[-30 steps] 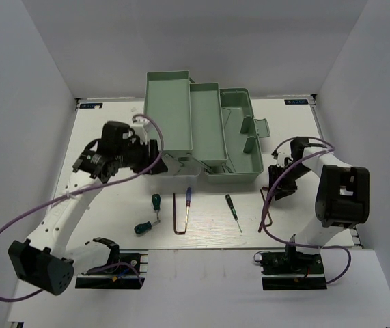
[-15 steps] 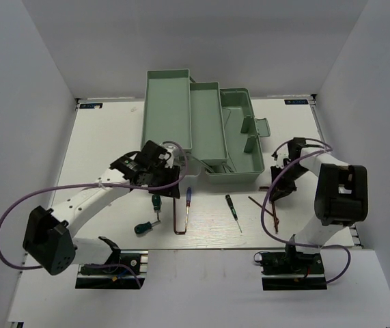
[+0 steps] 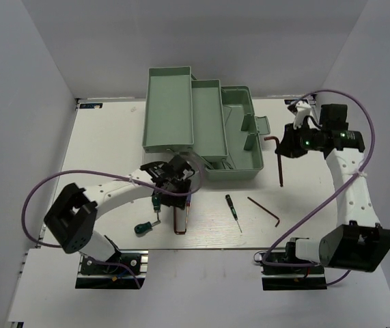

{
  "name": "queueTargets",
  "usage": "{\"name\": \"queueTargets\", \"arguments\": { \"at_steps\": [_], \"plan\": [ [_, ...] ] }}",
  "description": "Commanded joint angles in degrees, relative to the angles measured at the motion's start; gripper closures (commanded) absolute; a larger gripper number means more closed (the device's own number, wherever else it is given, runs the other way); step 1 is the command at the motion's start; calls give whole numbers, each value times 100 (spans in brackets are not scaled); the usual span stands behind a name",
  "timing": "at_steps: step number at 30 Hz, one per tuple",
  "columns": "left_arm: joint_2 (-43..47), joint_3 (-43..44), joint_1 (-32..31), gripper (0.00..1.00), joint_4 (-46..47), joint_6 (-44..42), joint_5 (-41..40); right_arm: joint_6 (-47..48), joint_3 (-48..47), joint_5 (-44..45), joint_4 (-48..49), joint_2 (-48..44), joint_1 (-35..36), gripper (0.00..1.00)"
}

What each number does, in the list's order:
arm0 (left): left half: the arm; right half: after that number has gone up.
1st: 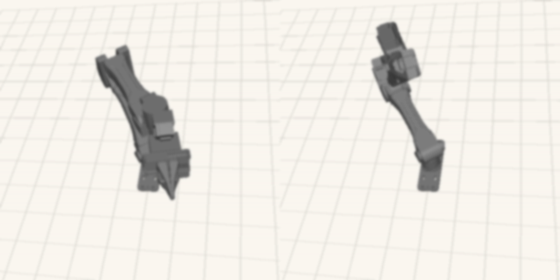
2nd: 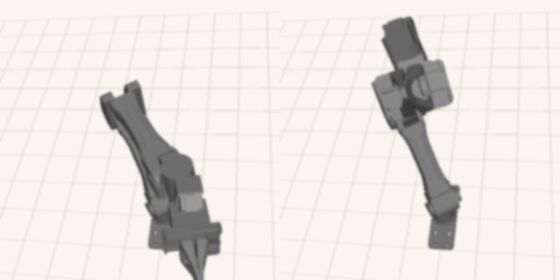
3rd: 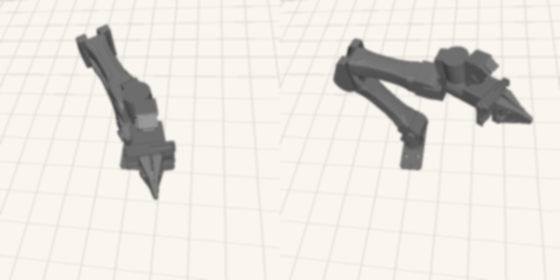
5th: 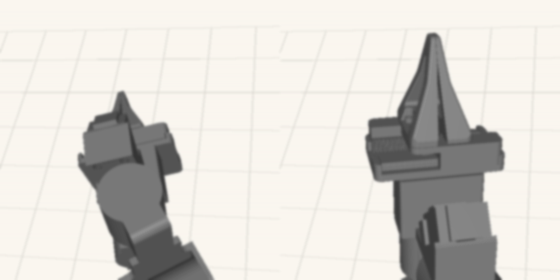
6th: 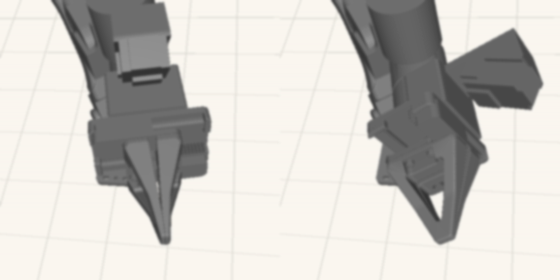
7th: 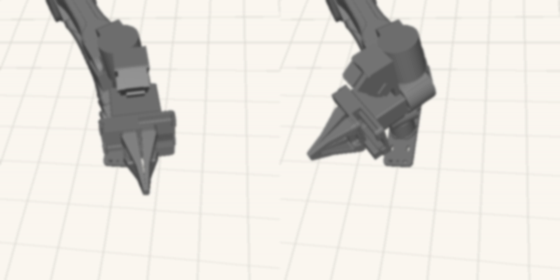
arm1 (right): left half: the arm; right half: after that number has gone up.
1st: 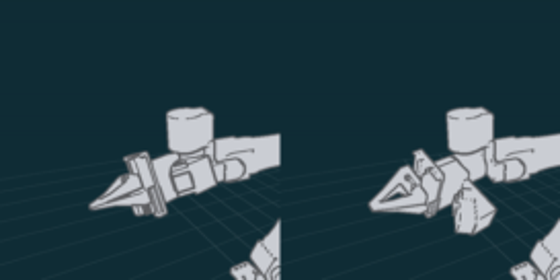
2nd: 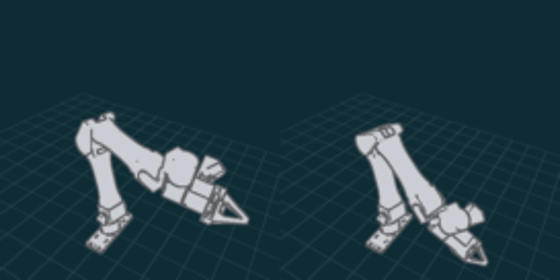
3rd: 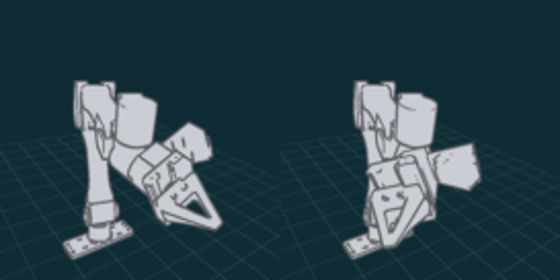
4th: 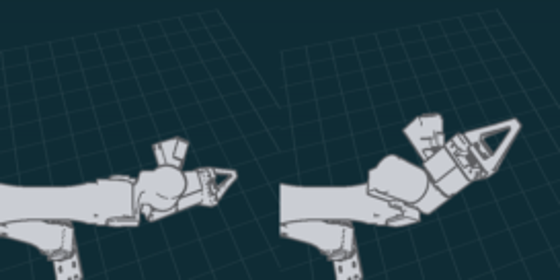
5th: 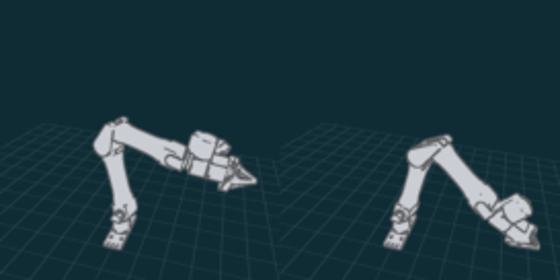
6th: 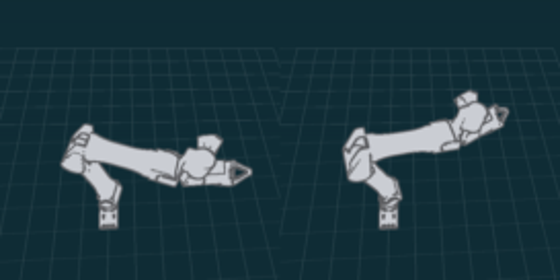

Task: Sort the tools into containers

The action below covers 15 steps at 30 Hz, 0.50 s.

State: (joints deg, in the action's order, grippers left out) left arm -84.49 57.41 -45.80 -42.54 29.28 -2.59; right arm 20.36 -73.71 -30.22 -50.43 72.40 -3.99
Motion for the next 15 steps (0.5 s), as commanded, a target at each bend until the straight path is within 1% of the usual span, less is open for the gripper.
{"name": "queueTargets", "arguments": {
  "at_steps": [1,2,3,4,5,6,7,8,9,13,15],
  "plan": [
    [-182,-492,-78,37,-264,298,-66,-598,-597,-819,550,519,196,100],
    [-182,-572,-78,37,-167,298,-5,-795,-731,-915,631,938,292,100],
    [-182,-642,-148,37,-1,298,48,-1188,-837,-907,1040,1343,389,100],
    [-182,-713,-201,37,1,298,48,-1584,-1116,-881,1201,1704,390,100],
    [-182,-792,-201,37,61,350,-4,-1744,-1206,-837,1342,1890,564,100],
    [-130,-792,-262,37,62,403,-5,-1998,-1311,-819,1439,2388,749,100],
    [-129,-871,-315,37,62,403,-92,-2201,-1504,-732,1771,2541,811,100],
    [-77,-924,-315,37,114,482,-93,-2551,-1697,-705,1870,2699,829,100],
    [-77,-1003,-368,37,167,561,-162,-2633,-1856,-644,2106,3083,1038,100],
    [-15,-1117,-430,37,334,693,-216,-2634,-2244,-415,2204,3614,1347,100],
    [-119,-1118,-499,38,405,746,-216,-2529,-2481,-266,2073,3859,1418,99]
  ]
}}
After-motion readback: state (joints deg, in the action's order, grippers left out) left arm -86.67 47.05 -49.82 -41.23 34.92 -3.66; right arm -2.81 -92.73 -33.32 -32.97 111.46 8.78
